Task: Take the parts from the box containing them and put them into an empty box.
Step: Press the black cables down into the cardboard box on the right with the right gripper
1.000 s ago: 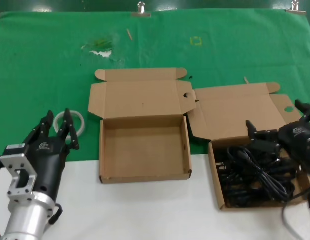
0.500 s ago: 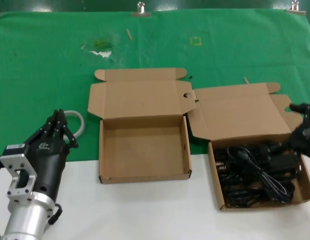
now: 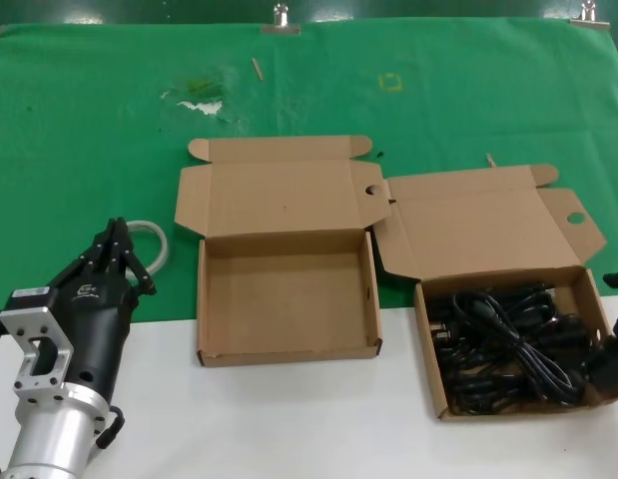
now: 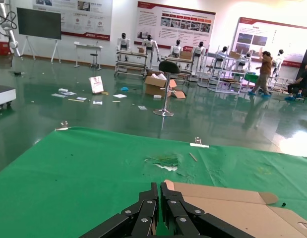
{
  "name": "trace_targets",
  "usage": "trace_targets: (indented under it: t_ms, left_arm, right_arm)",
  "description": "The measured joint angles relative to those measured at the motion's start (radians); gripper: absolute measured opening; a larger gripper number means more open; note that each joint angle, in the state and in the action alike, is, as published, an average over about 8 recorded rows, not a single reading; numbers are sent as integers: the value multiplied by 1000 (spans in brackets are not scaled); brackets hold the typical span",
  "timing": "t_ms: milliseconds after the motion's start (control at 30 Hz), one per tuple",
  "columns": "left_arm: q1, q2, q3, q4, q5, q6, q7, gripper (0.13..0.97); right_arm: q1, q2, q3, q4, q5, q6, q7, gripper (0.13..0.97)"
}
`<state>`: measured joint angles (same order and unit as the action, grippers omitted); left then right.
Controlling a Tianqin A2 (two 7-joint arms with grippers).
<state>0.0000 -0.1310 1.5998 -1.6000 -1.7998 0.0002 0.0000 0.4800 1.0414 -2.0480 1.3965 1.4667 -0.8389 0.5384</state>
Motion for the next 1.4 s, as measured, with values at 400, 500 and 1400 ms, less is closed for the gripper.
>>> trace_targets:
  t_ms: [400,500,1400]
  left_arm:
    - [0,0,0,0,0,0,0,156]
    - [0,0,0,0,0,0,0,156]
    - [0,0,0,0,0,0,0,156]
  right_arm:
    - [62,-85,-42,1,-155,-163,-1,966]
    - [64,-110,-45,0,-183,-178,1,966]
    - [74,-206,-1,-23,-276,-217,-16,891]
